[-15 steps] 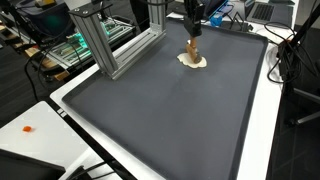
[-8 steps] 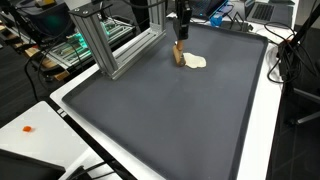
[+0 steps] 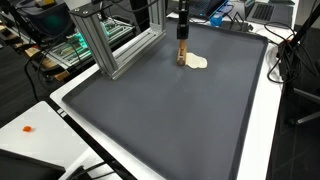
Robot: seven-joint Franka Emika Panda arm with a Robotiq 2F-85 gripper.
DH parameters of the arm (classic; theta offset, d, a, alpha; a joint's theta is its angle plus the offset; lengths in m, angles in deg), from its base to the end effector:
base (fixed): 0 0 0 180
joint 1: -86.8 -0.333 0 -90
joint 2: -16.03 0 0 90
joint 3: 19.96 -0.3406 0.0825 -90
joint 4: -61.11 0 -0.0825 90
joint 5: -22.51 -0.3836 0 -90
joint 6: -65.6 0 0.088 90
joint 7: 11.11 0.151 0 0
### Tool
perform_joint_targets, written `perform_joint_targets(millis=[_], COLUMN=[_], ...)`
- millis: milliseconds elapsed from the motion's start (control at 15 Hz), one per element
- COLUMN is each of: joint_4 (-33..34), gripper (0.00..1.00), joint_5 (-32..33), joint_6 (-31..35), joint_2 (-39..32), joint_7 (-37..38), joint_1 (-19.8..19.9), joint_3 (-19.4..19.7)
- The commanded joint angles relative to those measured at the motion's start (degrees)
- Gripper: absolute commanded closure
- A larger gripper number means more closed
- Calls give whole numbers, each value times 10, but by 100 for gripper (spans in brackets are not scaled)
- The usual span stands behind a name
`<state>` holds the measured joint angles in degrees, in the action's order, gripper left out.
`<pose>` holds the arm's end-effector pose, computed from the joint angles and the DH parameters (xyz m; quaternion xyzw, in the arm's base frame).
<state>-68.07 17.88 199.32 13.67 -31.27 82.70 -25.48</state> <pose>0.5239 0.0927 0.3300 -0.9724 -0.2302 -0.0219 0.0298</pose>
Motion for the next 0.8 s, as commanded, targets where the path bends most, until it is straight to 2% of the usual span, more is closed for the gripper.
perform_joint_targets(millis=[0,467,733], joint_4=[-21,-30,-29], gripper=[78,78,78], joint_5=[2,91,160], joint_6=[42,129,147], joint_2=[3,-12,-22], joint_7=[83,284,397], joint_1=[-5,-18,-26], joint_3=[0,2,7])
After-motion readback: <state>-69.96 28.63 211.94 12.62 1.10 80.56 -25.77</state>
